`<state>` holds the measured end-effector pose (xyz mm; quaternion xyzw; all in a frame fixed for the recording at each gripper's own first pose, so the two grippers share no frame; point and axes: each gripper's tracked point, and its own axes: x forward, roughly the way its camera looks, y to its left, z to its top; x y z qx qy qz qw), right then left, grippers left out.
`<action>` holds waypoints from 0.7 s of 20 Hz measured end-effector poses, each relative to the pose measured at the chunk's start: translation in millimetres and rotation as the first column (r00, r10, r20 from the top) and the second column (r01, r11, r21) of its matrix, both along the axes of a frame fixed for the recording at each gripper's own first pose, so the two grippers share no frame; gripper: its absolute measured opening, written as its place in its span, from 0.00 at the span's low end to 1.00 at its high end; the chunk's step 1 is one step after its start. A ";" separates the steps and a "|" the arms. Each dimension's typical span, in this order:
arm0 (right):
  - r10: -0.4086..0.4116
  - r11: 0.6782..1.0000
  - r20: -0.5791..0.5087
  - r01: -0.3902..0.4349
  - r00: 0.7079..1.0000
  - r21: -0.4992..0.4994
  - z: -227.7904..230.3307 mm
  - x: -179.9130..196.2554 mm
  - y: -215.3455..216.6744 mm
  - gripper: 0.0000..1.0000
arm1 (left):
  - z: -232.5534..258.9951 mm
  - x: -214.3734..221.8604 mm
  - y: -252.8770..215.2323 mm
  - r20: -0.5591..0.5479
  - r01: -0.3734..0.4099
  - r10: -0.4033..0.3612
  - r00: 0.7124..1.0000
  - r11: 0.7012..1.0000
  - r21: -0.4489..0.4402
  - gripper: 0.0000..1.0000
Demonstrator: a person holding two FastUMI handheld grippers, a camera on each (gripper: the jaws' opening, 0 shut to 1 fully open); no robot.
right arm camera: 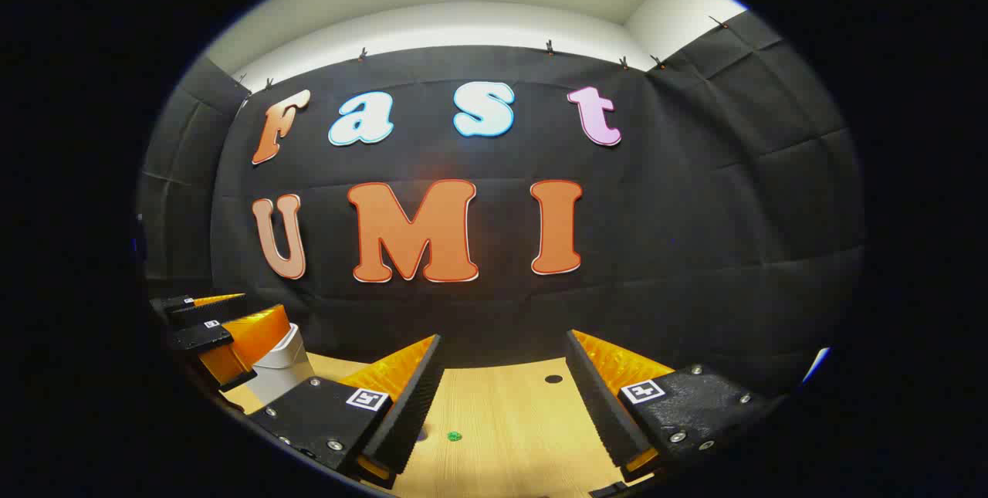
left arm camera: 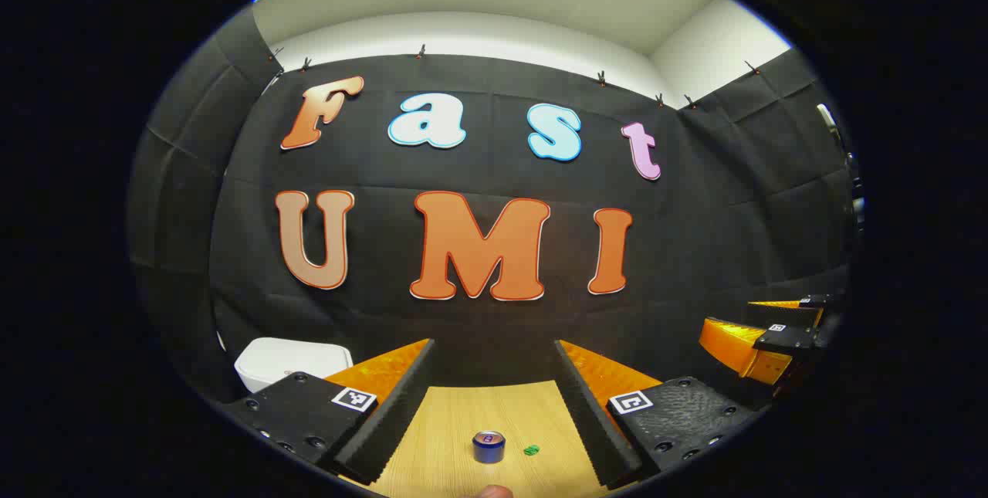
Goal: Press the lid of the desktop garbage bin to open it, pick up the crumpled paper on the desktop and throw it into the bin, then pick up the pop can on the desktop and drop it into the bin, and finally close the garbage bin lid.
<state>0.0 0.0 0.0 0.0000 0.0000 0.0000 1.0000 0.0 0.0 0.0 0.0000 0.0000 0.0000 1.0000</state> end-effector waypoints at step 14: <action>0.225 0.974 0.002 -0.225 0.974 -0.018 -21.2 12.7 14.4 0.94 | -3.9 -21.4 -22.5 0.036 -0.198 0.197 0.980 0.980 0.027 0.93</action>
